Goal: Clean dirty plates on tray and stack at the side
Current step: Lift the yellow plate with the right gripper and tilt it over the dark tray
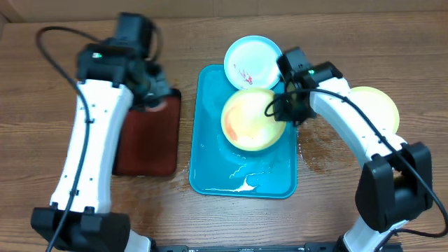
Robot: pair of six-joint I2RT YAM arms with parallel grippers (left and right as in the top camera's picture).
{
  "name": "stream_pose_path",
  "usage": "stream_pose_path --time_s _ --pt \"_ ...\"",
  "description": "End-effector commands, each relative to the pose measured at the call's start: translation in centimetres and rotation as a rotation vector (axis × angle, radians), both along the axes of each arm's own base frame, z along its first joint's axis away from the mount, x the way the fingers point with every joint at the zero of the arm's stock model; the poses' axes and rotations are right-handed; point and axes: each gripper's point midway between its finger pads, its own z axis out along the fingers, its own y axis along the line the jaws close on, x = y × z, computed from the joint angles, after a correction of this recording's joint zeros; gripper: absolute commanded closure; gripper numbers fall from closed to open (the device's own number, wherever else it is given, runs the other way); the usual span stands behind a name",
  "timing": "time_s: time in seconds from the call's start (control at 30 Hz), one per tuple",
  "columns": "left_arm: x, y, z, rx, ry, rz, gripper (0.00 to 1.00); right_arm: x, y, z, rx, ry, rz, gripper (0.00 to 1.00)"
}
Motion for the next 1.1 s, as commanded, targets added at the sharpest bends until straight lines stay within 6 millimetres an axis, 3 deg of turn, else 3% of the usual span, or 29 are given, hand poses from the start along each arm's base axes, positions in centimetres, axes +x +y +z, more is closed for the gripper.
stream_pose_path --time_s 0.0,0.1,0.23,0.3,0.33,0.4,0.43,0.47,0.5,0.67,0.87,0.97,1.07 --pt "-1.1 3.2 -4.5 0.090 0.139 0.058 0.96 1.5 1.6 4.1 -0.034 -0.139 0.079 0.96" --pt "-2.1 4.1 -8.3 0.059 0.200 0.089 0.96 2.0 3.5 5.4 -0.052 -0.211 0.117 0.96" --pt "-3.4 3.4 -12.8 -0.031 0.253 0.090 0.96 2.1 7.1 6.2 -0.018 -0.286 0.184 0.96" --pt "-3.9 3.1 -13.7 -0.062 0.270 0.094 0.95 2.1 8.9 6.7 -0.012 -0.331 0.214 0.96" --pt "-4.0 3.2 -13.7 -0.067 0.275 0.098 0.91 2.2 9.7 7.1 -0.022 -0.364 0.227 0.96" --pt "-3.9 3.2 -12.9 -0.089 0.268 0.080 0.71 2.3 11.1 7.7 -0.028 -0.419 0.245 0.96" --pt "-3.8 3.3 -12.2 -0.099 0.259 0.077 0.60 2.3 12.0 8.0 -0.024 -0.447 0.256 0.96" --pt "-3.7 3.5 -11.3 -0.106 0.248 0.079 0.39 2.3 13.0 8.4 -0.010 -0.473 0.269 0.96" --pt "-3.5 3.9 -10.1 -0.113 0.229 0.091 0.00 2.2 14.1 8.8 0.011 -0.498 0.283 0.96" --pt "-3.2 6.7 -2.3 -0.115 0.076 0.168 0.00 1.8 19.2 11.1 0.097 -0.640 0.330 0.96" --pt "-4.0 8.8 6.7 -0.128 -0.167 0.230 0.00 1.5 23.1 12.3 0.088 -0.790 0.325 0.96" --pt "-4.7 8.8 9.3 -0.127 -0.257 0.228 0.00 1.1 24.2 12.9 0.031 -0.868 0.350 0.96" --pt "-5.4 8.7 10.2 -0.118 -0.288 0.227 0.00 0.0 25.1 13.9 -0.046 -0.937 0.398 0.96"
